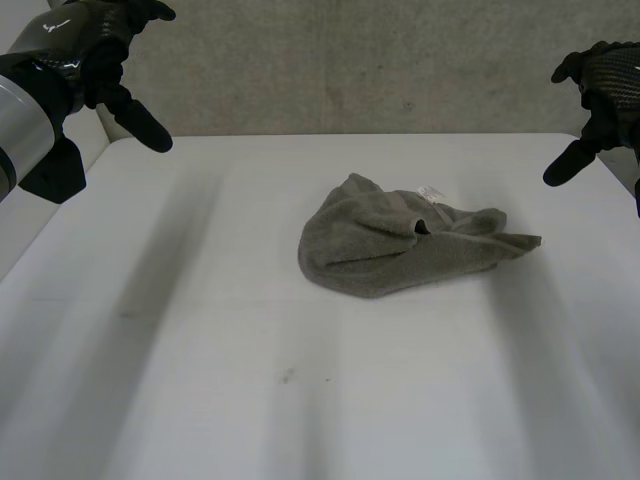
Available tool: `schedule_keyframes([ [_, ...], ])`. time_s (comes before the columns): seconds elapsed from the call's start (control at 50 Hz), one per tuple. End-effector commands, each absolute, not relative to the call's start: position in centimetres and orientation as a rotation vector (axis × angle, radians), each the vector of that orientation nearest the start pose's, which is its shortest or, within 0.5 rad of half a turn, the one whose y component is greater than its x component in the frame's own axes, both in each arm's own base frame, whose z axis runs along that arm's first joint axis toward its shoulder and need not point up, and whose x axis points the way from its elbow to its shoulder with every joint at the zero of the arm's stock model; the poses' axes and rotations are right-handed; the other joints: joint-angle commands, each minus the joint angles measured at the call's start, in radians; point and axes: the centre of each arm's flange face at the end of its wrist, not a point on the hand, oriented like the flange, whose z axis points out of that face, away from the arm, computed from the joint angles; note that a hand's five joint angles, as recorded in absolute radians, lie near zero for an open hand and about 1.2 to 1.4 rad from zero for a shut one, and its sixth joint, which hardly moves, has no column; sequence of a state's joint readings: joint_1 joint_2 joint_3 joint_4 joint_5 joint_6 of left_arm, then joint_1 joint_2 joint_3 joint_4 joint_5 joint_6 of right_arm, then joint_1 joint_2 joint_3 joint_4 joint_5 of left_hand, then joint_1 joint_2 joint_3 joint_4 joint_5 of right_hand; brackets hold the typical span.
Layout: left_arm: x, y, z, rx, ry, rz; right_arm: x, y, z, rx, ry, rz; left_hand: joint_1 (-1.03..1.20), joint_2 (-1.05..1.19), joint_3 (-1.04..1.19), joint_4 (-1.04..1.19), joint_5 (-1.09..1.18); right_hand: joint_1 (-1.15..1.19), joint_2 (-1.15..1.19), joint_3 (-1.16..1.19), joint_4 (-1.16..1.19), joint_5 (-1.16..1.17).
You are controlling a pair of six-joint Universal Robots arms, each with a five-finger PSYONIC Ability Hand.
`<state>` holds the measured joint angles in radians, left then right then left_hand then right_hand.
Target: Fold the towel.
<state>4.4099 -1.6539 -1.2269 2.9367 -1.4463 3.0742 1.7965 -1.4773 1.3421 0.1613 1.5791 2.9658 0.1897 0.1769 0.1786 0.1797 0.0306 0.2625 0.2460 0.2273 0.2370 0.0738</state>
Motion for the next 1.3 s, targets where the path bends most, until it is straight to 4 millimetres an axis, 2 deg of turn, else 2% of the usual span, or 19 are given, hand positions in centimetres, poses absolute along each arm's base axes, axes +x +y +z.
schedule_keyframes([
  [0.02, -23.2, -26.5, 36.8, 0.446, 2.407, -2.494, 19.7, -28.9, 33.5, -0.434, 2.190, -2.175, -0.003, 0.010, 0.009, 0.007, -0.018, -0.088, -0.071, -0.053, -0.062, -0.074],
  [0.42, -23.6, -26.4, 35.6, 0.483, 2.483, -2.400, 20.5, -28.9, 33.2, -0.488, 2.129, -2.179, -0.003, 0.010, 0.009, 0.007, -0.018, -0.088, -0.071, -0.053, -0.062, -0.074],
  [0.48, -23.6, -26.4, 35.6, 0.485, 2.486, -2.402, 21.4, -29.7, 31.1, -0.573, 2.160, -2.069, -0.003, 0.010, 0.009, 0.007, -0.018, -0.088, -0.071, -0.053, -0.062, -0.074],
  [0.52, -23.6, -26.4, 35.6, 0.487, 2.483, -2.406, 22.2, -30.8, 28.4, -0.654, 2.225, -1.900, -0.003, 0.010, 0.009, 0.007, -0.018, -0.088, -0.071, -0.053, -0.062, -0.074],
  [0.58, -23.6, -26.4, 35.6, 0.487, 2.483, -2.406, 22.6, -31.6, 27.2, -0.669, 2.254, -1.824, -0.003, 0.010, 0.009, 0.007, -0.018, -0.088, -0.071, -0.053, -0.062, -0.074],
  [0.62, -23.6, -26.4, 35.6, 0.483, 2.485, -2.404, 23.2, -33.6, 24.6, -0.673, 2.315, -1.729, -0.003, 0.010, 0.009, 0.007, -0.018, -0.088, -0.071, -0.053, -0.062, -0.074],
  [0.8, -23.7, -26.4, 35.4, 0.486, 2.492, -2.402, 25.2, -38.1, 19.0, -0.582, 2.372, -1.649, -0.003, 0.010, 0.009, 0.007, -0.018, 0.013, 0.030, 0.049, 0.039, 0.027],
  [0.84, -23.7, -26.5, 35.4, 0.488, 2.490, -2.404, 25.5, -39.4, 16.3, -0.524, 2.403, -1.596, -0.003, 0.010, 0.009, 0.007, -0.018, 0.113, 0.129, 0.148, 0.138, 0.127],
  [0.92, -23.8, -26.6, 35.0, 0.492, 2.502, -2.390, 25.7, -39.8, 14.1, -0.508, 2.427, -1.541, -0.003, 0.010, 0.009, 0.007, -0.018, 0.204, 0.221, 0.239, 0.230, 0.218],
  [0.96, -23.9, -26.8, 34.6, 0.495, 2.515, -2.373, 25.8, -39.8, 13.2, -0.508, 2.441, -1.520, -0.003, 0.010, 0.009, 0.007, -0.018, 0.563, 0.580, 0.598, 0.589, 0.577],
  [1.02, -24.0, -27.1, 33.9, 0.502, 2.536, -2.351, 26.0, -39.7, 13.3, -0.512, 2.437, -1.523, 0.003, 0.016, 0.014, 0.013, -0.012, 0.829, 0.846, 0.865, 0.855, 0.844],
  [1.04, -24.2, -27.2, 33.4, 0.511, 2.550, -2.339, 26.2, -39.6, 13.8, -0.517, 2.422, -1.534, 0.006, 0.019, 0.017, 0.016, -0.009, 1.131, 1.147, 1.166, 1.156, 1.145],
  [1.08, -24.4, -27.4, 32.7, 0.520, 2.568, -2.321, 26.6, -39.2, 15.3, -0.529, 2.391, -1.565, 0.006, 0.019, 0.017, 0.016, -0.009, 1.134, 1.150, 1.169, 1.159, 1.148],
  [1.12, -24.8, -27.5, 31.9, 0.536, 2.586, -2.307, 26.6, -38.2, 19.2, -0.543, 2.317, -1.637, 0.009, 0.022, 0.020, 0.019, -0.006, 1.134, 1.150, 1.169, 1.159, 1.148],
  [1.14, -25.5, -27.5, 31.1, 0.566, 2.597, -2.305, 26.6, -38.2, 19.3, -0.543, 2.317, -1.637, 0.012, 0.025, 0.023, 0.022, -0.003, 1.134, 1.150, 1.169, 1.159, 1.148],
  [1.18, -26.4, -27.5, 30.3, 0.601, 2.599, -2.319, 26.2, -36.4, 22.7, -0.572, 2.254, -1.692, 0.015, 0.028, 0.026, 0.025, 0.000, 1.134, 1.150, 1.169, 1.159, 1.148],
  [1.2, -27.4, -27.6, 29.3, 0.639, 2.593, -2.339, 26.2, -36.3, 22.7, -0.572, 2.253, -1.692, 0.024, 0.037, 0.035, 0.034, 0.008, 1.134, 1.150, 1.169, 1.159, 1.148],
  [1.24, -28.1, -27.8, 28.5, 0.659, 2.589, -2.353, 26.0, -34.3, 25.2, -0.630, 2.183, -1.721, 0.027, 0.040, 0.038, 0.037, 0.011, 1.134, 1.150, 1.169, 1.159, 1.148],
  [1.3, -29.3, -28.8, 27.0, 0.686, 2.555, -2.408, 25.9, -33.0, 25.9, -0.683, 2.168, -1.718, 0.044, 0.057, 0.055, 0.054, 0.029, 1.134, 1.150, 1.169, 1.159, 1.148],
])
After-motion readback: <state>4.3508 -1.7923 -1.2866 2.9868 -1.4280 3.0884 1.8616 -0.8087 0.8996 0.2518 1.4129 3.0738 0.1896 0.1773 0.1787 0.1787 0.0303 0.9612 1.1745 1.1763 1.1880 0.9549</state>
